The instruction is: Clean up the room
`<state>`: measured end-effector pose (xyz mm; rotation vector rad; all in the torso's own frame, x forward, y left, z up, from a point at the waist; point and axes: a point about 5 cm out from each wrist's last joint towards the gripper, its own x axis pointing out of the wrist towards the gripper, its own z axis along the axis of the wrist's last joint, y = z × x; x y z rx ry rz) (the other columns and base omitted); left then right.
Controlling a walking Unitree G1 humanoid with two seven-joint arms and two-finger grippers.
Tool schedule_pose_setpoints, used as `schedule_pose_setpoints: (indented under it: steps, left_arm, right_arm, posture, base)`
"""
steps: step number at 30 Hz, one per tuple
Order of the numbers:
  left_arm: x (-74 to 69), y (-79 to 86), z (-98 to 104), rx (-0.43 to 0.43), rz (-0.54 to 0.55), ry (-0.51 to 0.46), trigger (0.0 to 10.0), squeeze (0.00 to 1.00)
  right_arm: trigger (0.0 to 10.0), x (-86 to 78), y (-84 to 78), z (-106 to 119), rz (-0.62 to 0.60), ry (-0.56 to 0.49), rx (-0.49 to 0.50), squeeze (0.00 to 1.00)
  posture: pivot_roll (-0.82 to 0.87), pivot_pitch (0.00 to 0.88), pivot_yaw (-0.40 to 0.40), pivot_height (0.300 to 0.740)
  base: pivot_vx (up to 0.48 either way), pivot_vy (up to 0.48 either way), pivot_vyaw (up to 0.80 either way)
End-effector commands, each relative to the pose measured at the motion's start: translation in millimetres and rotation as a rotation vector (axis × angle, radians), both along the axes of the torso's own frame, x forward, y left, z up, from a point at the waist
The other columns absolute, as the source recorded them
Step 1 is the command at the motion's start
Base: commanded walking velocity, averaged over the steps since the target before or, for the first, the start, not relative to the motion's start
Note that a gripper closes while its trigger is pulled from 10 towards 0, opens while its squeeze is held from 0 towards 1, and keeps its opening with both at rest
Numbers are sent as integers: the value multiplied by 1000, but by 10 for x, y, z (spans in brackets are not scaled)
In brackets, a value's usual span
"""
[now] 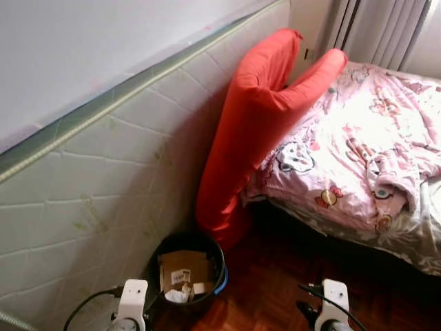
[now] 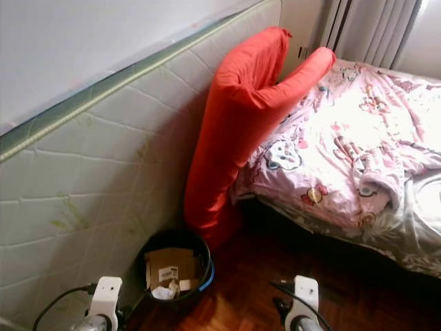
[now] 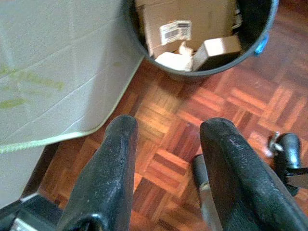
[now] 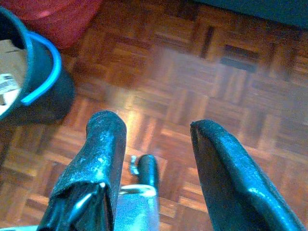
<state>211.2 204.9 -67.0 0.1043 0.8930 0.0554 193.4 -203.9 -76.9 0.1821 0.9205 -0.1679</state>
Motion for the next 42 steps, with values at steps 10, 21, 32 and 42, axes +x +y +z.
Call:
schedule_pose_setpoints:
  steps: [10,21,32,42]
  left_arm:
    - [-6,0,-7,-7,22,15,10000,0]
    - [-3,2,-5,-10,27,12,10000,0]
    - [-1,-6,-6,-14,24,14,10000,0]
    - [-2,-7,-7,-18,35,12,10000,0]
  right_arm:
    - [10000,6,-15,6,36,3,-14,0]
    - [10000,6,-14,6,30,3,-12,0]
    - [10000,11,-18,10,20,-7,-7,0]
    - [10000,13,-20,12,16,-10,-7,0]
  posture:
    - [-42,0,26,740]
    - [-44,0,24,740]
    - [-45,0,20,740]
    - [-45,0,21,740]
  base:
    - [0,-266,0]
    - [0,-268,0]
    - [0,-267,0]
    - [0,-267,0]
